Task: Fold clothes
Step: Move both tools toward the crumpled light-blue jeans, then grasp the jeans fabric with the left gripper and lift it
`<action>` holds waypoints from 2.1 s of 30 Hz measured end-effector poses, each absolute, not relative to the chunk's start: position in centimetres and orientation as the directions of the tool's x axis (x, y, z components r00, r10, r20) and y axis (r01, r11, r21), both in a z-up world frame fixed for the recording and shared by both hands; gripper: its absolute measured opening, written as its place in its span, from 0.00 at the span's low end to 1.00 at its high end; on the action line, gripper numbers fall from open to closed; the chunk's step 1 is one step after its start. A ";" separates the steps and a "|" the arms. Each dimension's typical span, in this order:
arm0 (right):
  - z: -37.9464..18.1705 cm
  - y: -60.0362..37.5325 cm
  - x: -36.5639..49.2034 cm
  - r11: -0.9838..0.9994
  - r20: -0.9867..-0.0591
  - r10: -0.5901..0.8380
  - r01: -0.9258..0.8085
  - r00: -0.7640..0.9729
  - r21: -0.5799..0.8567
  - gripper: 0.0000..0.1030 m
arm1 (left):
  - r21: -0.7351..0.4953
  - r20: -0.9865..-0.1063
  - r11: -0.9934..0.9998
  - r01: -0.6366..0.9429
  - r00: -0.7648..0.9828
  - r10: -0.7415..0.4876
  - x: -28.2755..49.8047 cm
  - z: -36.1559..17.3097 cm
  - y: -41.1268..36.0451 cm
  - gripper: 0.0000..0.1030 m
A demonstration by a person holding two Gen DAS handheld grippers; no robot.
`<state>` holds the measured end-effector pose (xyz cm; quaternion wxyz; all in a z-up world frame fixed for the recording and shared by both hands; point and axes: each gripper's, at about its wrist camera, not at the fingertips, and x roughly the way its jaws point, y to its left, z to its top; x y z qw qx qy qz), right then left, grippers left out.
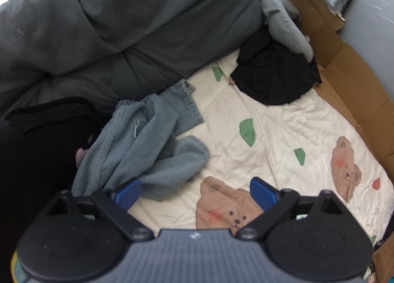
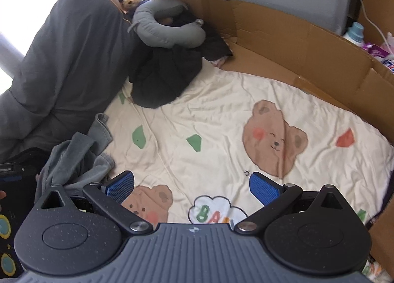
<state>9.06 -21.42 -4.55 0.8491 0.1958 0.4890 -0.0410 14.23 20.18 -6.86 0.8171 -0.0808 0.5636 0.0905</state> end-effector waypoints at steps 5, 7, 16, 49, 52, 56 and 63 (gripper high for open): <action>-5.8 -20.9 10.2 0.931 -0.835 0.148 0.210 0.531 0.299 1.00 | -0.007 -0.937 0.970 -0.245 0.340 0.079 14.6 -8.3 20.8 0.92; -6.5 -20.8 10.6 0.930 -0.829 0.171 0.192 0.532 0.315 1.00 | -0.001 -0.935 0.967 -0.255 0.344 0.089 14.7 -8.9 21.3 0.91; -11.2 -19.7 11.5 0.932 -0.760 0.220 0.097 0.612 0.348 1.00 | 0.038 -0.887 0.960 -0.278 0.433 0.161 15.1 -11.7 23.6 0.81; -29.8 -15.0 8.8 0.806 -0.698 0.438 0.096 0.567 0.584 0.94 | 0.075 -0.902 0.961 -0.268 0.392 0.179 16.2 -23.7 26.6 0.04; -29.9 -14.5 8.9 0.815 -0.704 0.441 0.080 0.556 0.574 0.94 | 0.063 -0.895 0.964 -0.257 0.412 0.169 16.5 -23.3 25.4 0.04; -30.2 -14.3 9.0 0.814 -0.710 0.444 0.085 0.546 0.574 0.94 | 0.015 -0.885 0.976 -0.218 0.452 0.114 17.4 -22.6 24.0 0.00; -30.4 -14.4 9.1 0.817 -0.720 0.435 0.100 0.541 0.569 0.94 | -0.068 -0.859 0.998 0.000 0.508 -0.058 20.6 -20.9 18.7 0.00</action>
